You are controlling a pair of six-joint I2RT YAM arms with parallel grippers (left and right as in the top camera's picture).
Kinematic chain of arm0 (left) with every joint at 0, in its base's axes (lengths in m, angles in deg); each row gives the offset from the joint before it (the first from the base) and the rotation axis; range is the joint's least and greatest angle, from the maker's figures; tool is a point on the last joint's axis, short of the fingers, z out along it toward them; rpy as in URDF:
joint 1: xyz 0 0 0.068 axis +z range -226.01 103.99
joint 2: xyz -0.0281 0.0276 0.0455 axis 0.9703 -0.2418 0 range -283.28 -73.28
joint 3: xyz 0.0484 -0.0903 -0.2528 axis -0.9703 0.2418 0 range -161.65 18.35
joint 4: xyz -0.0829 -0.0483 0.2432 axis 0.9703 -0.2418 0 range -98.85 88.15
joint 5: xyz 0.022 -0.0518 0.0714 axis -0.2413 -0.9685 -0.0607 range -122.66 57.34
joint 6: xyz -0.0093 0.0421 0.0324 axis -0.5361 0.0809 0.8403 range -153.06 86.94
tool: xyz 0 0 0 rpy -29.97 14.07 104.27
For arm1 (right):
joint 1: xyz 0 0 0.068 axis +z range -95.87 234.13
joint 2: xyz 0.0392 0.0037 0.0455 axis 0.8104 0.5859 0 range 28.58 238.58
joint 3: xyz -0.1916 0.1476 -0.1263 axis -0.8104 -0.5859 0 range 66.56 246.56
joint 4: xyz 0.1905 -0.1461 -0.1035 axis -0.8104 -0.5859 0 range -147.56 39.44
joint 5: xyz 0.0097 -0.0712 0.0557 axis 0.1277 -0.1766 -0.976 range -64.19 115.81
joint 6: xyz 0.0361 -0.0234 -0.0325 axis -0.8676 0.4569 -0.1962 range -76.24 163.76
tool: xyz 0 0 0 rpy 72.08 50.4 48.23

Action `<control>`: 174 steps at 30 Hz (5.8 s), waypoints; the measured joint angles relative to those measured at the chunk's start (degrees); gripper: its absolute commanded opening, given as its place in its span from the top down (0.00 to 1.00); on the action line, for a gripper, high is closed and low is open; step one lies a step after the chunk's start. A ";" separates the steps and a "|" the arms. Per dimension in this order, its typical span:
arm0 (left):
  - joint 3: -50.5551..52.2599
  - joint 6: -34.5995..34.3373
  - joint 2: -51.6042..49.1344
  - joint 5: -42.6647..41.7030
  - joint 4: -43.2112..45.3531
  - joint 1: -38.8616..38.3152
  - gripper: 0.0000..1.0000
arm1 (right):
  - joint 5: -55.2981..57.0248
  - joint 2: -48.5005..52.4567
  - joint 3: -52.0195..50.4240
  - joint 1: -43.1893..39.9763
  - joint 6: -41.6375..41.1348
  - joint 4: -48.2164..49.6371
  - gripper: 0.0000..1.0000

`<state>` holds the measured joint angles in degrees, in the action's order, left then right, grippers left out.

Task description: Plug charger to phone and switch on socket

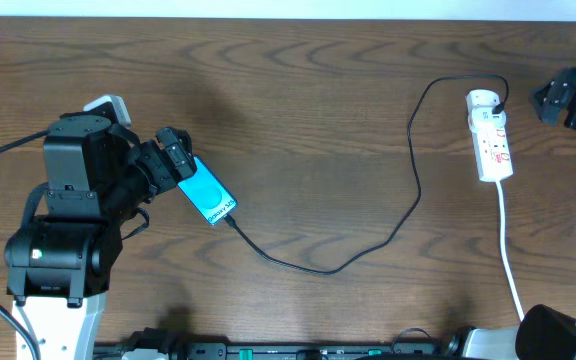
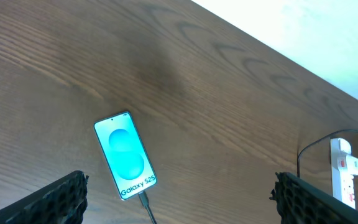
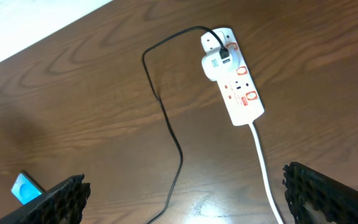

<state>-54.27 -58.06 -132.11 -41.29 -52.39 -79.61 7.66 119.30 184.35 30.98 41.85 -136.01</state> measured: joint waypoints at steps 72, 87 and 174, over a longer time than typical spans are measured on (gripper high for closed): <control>67.45 0.98 57.09 10.51 59.28 -1.40 0.05 | 1.29 -0.04 0.00 0.00 0.00 -0.04 0.01; 70.44 2.67 58.25 9.79 46.88 3.08 0.05 | 1.29 -0.04 0.02 0.00 0.00 -0.04 0.01; 70.44 22.27 58.23 7.45 46.73 3.23 0.05 | 5.86 -7.85 -9.75 4.72 1.14 17.31 0.01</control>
<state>16.18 -35.78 -73.88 -33.83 -5.66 -76.37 13.52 111.45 174.61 35.70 42.98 -118.70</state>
